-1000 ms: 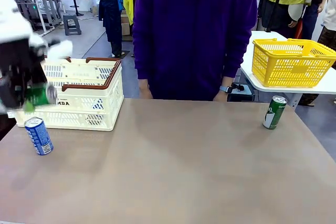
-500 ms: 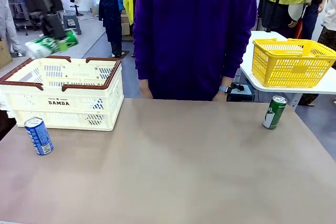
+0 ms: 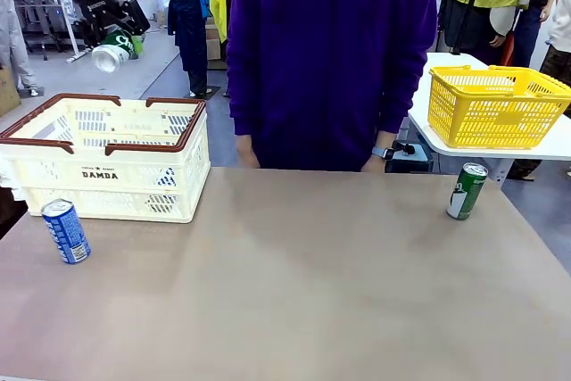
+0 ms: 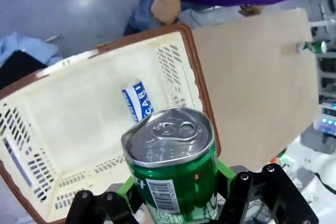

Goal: Place the drinks into the Shopping basket.
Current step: Pick up one drink and place it into the Shopping basket.

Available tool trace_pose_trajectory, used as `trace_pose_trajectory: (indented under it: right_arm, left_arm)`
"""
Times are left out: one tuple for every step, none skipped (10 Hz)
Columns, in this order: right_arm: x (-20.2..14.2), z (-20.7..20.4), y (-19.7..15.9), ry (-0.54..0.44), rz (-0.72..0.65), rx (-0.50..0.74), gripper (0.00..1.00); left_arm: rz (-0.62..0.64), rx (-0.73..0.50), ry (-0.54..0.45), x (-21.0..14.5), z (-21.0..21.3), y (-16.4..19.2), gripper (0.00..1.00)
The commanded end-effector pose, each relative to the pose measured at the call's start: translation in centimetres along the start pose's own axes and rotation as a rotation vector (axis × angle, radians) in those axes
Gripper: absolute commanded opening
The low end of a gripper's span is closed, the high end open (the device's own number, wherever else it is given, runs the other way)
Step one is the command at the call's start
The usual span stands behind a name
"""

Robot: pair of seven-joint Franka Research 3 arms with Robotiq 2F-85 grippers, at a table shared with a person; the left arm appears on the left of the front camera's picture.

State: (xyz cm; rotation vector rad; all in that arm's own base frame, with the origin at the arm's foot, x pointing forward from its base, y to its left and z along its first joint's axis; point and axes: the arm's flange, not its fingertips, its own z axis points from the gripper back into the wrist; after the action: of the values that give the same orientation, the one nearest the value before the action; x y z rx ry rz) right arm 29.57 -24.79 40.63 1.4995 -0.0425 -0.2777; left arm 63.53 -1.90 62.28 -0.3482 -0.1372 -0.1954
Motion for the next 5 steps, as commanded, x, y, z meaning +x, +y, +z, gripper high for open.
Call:
trace_pose_trajectory:
  right_arm:
    - [-0.1, 0.0, 0.2, -0.001, 0.003, -0.008, 1.0]
    - [-0.1, 0.0, 0.2, -0.001, 0.003, -0.008, 1.0]
    - [-0.1, 0.0, 0.2, -0.001, 0.003, -0.008, 1.0]
    - [-0.1, 0.0, 0.2, -0.001, 0.003, -0.008, 1.0]
    - [-0.1, 0.0, 0.2, -0.001, 0.003, -0.008, 1.0]
  left_arm:
    - [-0.044, -0.041, 0.037, -0.2, 0.0, -0.2, 0.0]
    - [-0.044, -0.041, 0.037, -0.2, 0.0, -0.2, 0.0]
    - [-0.008, -0.008, 0.014, 0.0, -0.4, 0.0, 0.0]
    - [0.007, 0.051, -0.04, -2.3, -3.1, 0.3, 0.0]
    - [0.028, 0.075, -0.057, -3.9, -5.6, 1.3, 0.0]
